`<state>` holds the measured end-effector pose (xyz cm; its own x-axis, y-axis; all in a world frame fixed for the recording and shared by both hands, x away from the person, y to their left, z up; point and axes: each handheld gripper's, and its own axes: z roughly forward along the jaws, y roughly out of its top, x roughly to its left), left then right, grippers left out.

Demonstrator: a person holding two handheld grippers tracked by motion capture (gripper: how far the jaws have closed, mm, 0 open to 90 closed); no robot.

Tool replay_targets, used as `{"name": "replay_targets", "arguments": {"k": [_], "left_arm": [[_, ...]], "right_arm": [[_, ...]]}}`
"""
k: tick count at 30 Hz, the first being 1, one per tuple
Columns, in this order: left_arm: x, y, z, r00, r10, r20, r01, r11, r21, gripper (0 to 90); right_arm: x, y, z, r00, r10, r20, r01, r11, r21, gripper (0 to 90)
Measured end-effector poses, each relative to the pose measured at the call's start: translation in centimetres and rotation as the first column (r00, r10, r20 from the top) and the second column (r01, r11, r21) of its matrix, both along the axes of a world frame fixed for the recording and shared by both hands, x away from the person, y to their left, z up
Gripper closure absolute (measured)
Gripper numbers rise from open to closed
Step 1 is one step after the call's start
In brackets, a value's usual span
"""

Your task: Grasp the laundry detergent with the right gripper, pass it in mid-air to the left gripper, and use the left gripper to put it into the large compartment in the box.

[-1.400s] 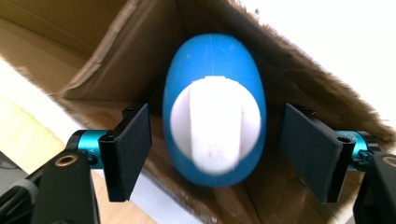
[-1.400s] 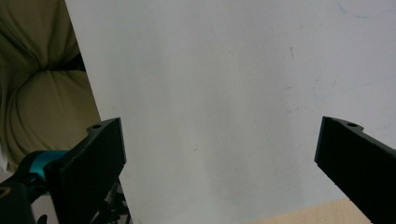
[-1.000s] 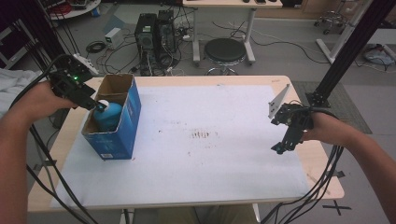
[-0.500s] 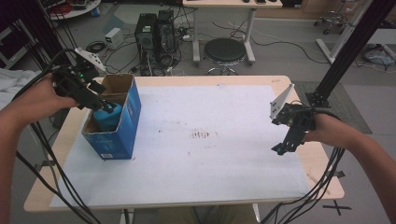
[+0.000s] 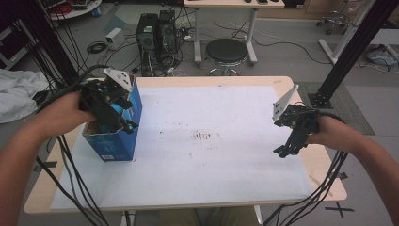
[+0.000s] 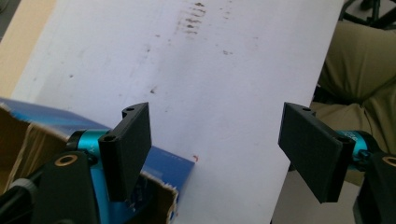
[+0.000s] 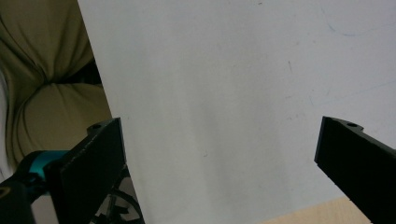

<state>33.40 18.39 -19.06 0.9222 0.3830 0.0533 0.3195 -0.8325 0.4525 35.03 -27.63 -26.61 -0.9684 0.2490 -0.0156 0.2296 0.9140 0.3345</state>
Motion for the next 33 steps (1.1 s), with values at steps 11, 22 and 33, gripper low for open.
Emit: {"name": "replay_targets", "arguments": {"k": [11, 22, 33], "left_arm": [[-0.2, -4.2, -1.8, 0.9924, -0.119, -0.032, 0.120, 0.9920, 0.039, 10.4], [0.5, -6.4, -3.6, 0.9915, -0.123, -0.043, 0.128, 0.9820, 0.139, 1.9], [1.1, -8.1, -5.1, 0.9865, -0.147, -0.072, 0.157, 0.9734, 0.166, 1.9]], "right_arm": [[-0.1, 0.2, -0.3, 1.0000, 0.006, -0.001, -0.006, 1.0000, 0.001, 1.0], [-0.3, 0.1, -0.3, 1.0000, 0.006, 0.000, -0.006, 1.0000, 0.005, 1.0], [0.0, 0.5, -0.5, 0.9999, 0.012, -0.006, -0.012, 0.9999, 0.000, 1.0]]}}
